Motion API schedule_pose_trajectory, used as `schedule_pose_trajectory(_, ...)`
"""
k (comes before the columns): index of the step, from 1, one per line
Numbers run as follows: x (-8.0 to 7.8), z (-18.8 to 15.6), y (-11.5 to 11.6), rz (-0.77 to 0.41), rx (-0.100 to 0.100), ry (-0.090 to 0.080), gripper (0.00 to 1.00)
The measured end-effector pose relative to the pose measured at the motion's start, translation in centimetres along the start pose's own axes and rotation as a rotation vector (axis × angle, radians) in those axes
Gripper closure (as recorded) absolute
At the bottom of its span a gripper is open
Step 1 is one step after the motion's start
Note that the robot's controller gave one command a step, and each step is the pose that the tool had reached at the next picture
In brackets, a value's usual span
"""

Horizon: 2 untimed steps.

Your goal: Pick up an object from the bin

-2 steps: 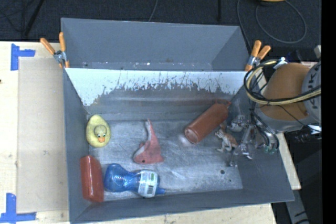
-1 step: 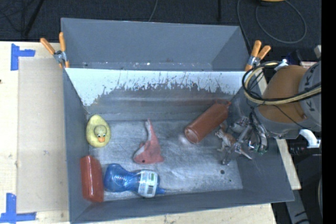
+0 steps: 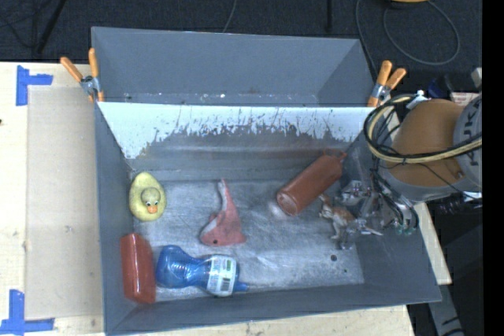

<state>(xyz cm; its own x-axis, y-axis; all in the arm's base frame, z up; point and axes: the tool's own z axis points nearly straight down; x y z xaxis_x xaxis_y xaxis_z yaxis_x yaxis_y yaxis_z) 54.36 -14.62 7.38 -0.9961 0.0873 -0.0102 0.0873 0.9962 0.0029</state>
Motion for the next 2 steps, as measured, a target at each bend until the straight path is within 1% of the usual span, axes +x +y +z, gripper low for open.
schedule_pose_trajectory(1, -0.01, 0.0, 0.0, -0.122, 0.001, -0.001, 1.0)
schedule_pose_trajectory(2, 0.06, -0.25, 0.05, -0.224, 0.0, 0.003, 1.0)
